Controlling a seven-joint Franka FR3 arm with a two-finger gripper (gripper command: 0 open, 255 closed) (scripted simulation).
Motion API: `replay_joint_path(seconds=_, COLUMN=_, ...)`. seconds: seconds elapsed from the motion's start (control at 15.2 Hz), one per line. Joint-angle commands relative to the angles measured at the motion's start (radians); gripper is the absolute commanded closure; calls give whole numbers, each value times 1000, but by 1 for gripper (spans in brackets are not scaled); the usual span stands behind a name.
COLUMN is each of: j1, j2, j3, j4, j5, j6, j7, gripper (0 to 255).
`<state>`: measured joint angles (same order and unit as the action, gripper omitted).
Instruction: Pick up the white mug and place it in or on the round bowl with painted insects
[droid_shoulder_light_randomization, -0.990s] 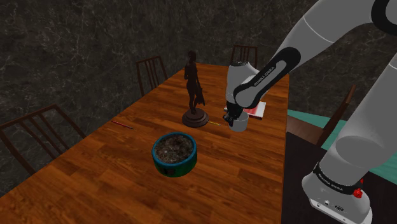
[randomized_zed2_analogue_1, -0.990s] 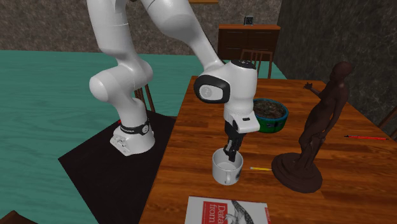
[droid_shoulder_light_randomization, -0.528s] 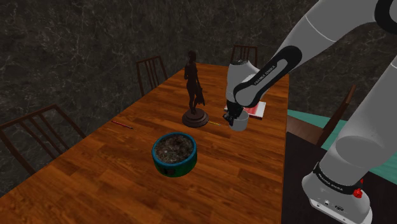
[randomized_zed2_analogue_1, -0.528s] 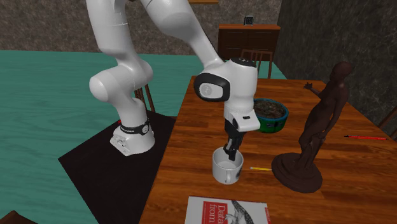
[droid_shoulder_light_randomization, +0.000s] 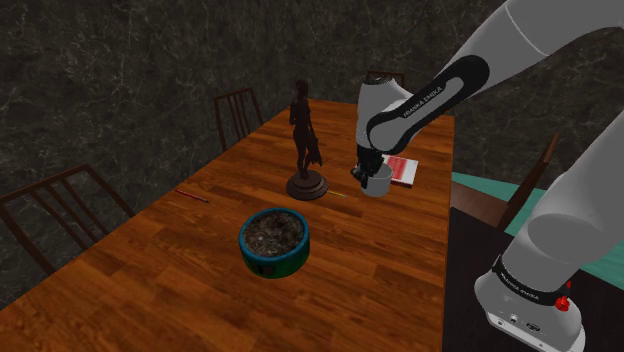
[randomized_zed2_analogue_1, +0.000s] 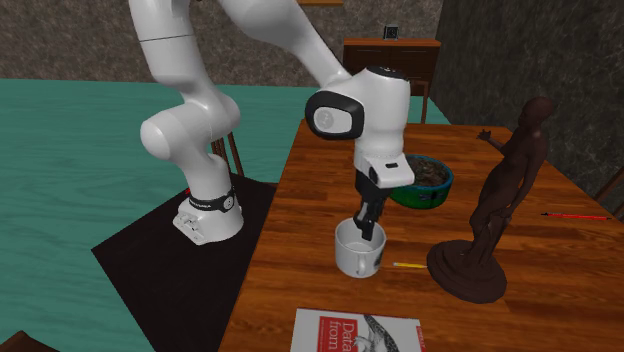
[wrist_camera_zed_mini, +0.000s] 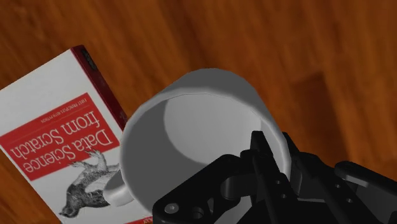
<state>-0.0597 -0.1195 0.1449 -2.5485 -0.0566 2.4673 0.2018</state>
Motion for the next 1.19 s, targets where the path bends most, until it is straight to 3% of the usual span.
replay_joint_path(seconds=0.0, j1=3, j2=-26, j3=0, j4=5, j5=8, j6=-31, j7=-5, gripper=255)
replay_joint_path(seconds=1.12, j1=11, j2=-171, j3=-10, j4=115, j5=40, j6=-285, j7=-38, gripper=255)
